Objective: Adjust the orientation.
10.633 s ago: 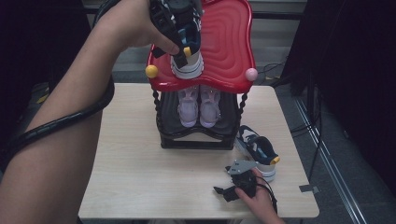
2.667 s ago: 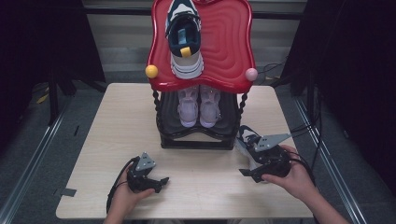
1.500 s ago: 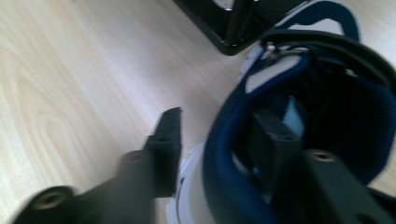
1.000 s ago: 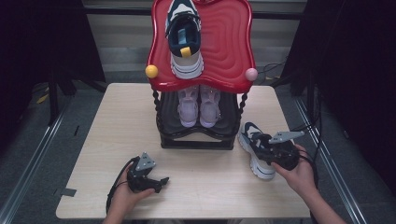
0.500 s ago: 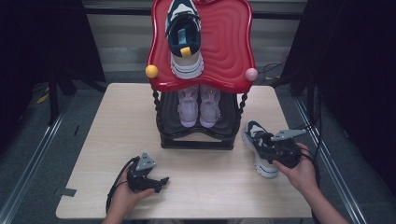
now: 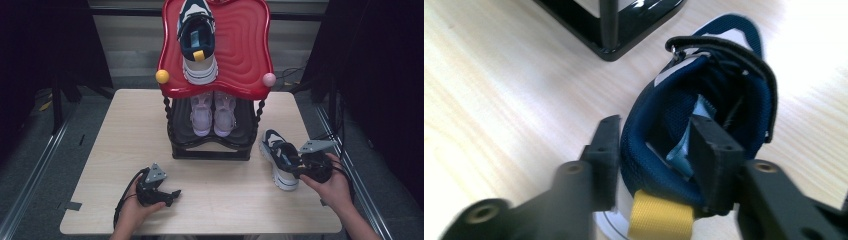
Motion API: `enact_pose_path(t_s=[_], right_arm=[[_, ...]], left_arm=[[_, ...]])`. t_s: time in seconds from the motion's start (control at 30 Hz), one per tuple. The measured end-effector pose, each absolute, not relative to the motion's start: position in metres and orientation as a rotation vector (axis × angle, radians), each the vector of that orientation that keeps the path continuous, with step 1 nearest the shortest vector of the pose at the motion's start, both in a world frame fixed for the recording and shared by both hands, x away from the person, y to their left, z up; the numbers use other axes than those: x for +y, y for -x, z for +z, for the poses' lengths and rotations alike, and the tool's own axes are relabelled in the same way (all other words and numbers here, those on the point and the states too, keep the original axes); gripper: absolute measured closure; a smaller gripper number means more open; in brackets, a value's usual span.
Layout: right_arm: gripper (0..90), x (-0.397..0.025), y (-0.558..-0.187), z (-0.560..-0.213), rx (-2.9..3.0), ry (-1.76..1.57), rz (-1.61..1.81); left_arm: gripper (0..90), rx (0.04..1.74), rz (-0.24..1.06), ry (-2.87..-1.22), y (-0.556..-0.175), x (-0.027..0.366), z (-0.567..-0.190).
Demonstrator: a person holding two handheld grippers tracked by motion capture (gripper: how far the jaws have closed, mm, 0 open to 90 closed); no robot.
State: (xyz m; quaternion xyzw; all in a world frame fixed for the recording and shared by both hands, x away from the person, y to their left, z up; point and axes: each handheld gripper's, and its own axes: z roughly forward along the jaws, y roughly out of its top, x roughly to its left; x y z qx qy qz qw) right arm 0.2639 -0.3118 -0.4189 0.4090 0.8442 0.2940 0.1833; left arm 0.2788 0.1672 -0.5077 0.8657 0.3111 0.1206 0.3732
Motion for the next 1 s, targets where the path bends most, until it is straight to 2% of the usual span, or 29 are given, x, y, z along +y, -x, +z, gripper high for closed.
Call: enact_pose_path(t_s=[0.2, 0.3, 0.87, 1.0], right_arm=[[73.3, -0.307, -0.264, -0.419, 2.396, -1.191, 0.888], [76.2, -0.300, -0.266, -0.420, 2.410, -1.191, 0.909], [76.3, -0.279, -0.280, -0.421, 2.408, -1.201, 0.936], [73.6, -0.282, -0.280, -0.420, 2.406, -1.219, 0.951]], left_arm=[[13.6, 0.795, 0.311, -2.221, -0.279, 0.167, -0.508], [13.6, 0.797, 0.309, -2.218, -0.279, 0.167, -0.508], [13.6, 0.797, 0.309, -2.218, -0.279, 0.167, -0.508], [13.7, 0.799, 0.308, -2.218, -0.279, 0.167, -0.508]])
